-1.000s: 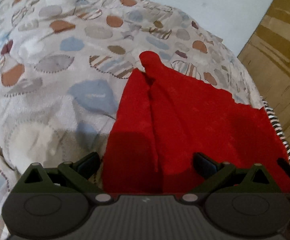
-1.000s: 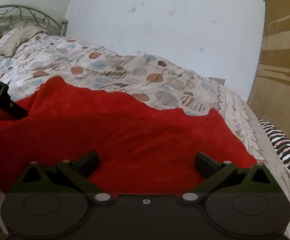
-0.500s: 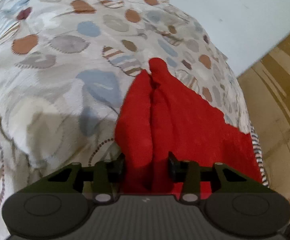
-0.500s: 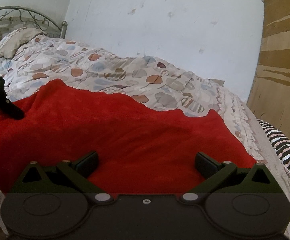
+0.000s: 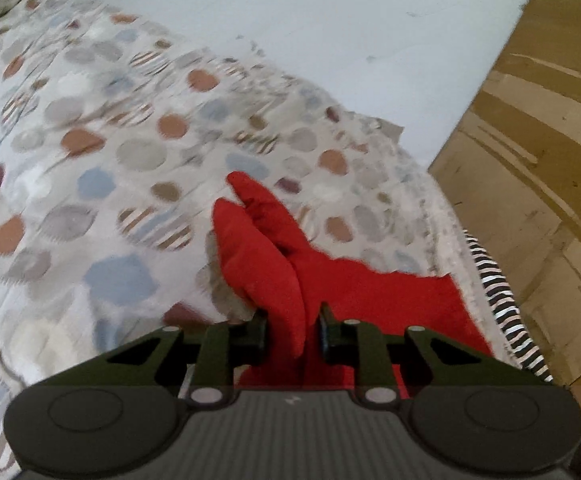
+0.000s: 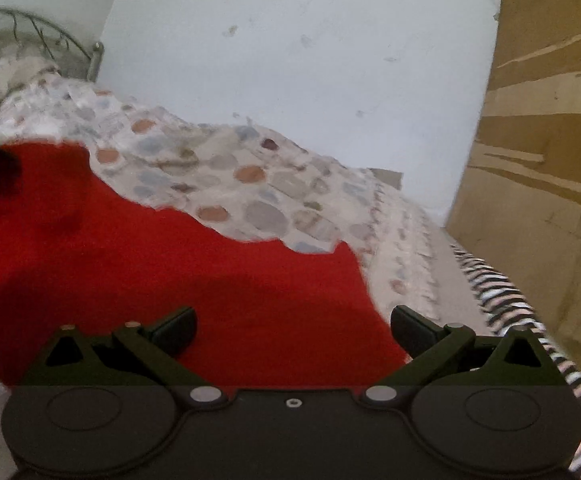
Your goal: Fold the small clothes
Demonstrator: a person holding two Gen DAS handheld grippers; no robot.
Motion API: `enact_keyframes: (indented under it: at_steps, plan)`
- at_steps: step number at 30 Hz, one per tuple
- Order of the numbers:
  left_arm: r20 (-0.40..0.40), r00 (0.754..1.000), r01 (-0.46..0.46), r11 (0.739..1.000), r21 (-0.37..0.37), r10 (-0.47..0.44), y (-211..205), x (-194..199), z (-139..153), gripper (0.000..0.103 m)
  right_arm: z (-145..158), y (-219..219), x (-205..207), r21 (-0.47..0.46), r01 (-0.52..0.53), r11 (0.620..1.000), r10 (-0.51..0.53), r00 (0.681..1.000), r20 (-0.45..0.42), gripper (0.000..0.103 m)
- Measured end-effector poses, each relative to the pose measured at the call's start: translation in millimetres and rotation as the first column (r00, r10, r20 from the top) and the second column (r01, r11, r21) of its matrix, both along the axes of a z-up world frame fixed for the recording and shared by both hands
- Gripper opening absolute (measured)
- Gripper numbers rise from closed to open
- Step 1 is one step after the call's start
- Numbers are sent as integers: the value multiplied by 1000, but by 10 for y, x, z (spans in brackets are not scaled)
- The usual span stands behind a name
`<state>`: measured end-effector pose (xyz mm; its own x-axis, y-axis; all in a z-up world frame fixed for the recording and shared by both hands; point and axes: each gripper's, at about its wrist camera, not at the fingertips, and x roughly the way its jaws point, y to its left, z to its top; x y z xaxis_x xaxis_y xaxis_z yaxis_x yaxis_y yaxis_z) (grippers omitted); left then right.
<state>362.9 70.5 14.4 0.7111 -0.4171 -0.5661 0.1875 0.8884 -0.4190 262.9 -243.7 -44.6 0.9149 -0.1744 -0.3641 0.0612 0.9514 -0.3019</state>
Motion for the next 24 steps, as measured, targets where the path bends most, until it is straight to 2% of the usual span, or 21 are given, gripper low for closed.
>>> enact_keyframes:
  at_steps: [5,8,11,15,18,19,20,21,22,23,24]
  plan:
    - [59,992,102,990,95,-108,-612,108,428,24,5,-225,-193,25,24,999,-24,999,30,103]
    - [47,972,221,962,159,-231,-1139,195,552,24,13,-316,-276,9,37,999,-37,998,44,103]
    - [-8,944,326,929,177,-330,-1652,265,454,24,-18,-398,-322,-17,75,997,-75,997,36,103]
    - [-104,901,433,876,213,-420,-2136,282,84,24,-63,-517,-366,16,86,996,-86,996,19,102]
    - [-79,893,447,847,289,-444,-2265,161,-4,27,-99,-542,-373,24,79,997,-80,997,16,103]
    - [-58,894,440,846,302,-445,-2257,104,21,36,-115,-545,-369,28,81,996,-81,997,15,102]
    - [-43,896,433,850,302,-441,-2235,64,65,52,-127,-554,-366,33,82,996,-82,996,15,102]
    - [-28,900,424,858,289,-436,-2199,39,111,62,-141,-558,-360,40,83,996,-84,996,16,102]
    - [-7,902,418,867,271,-432,-2167,28,167,79,-156,-557,-357,47,85,995,-86,996,15,102]
    - [24,904,407,877,256,-426,-2138,15,228,92,-168,-561,-345,54,87,995,-88,996,15,102]
    - [59,907,392,886,249,-418,-2104,-6,295,96,-171,-558,-337,59,88,994,-89,996,15,102]
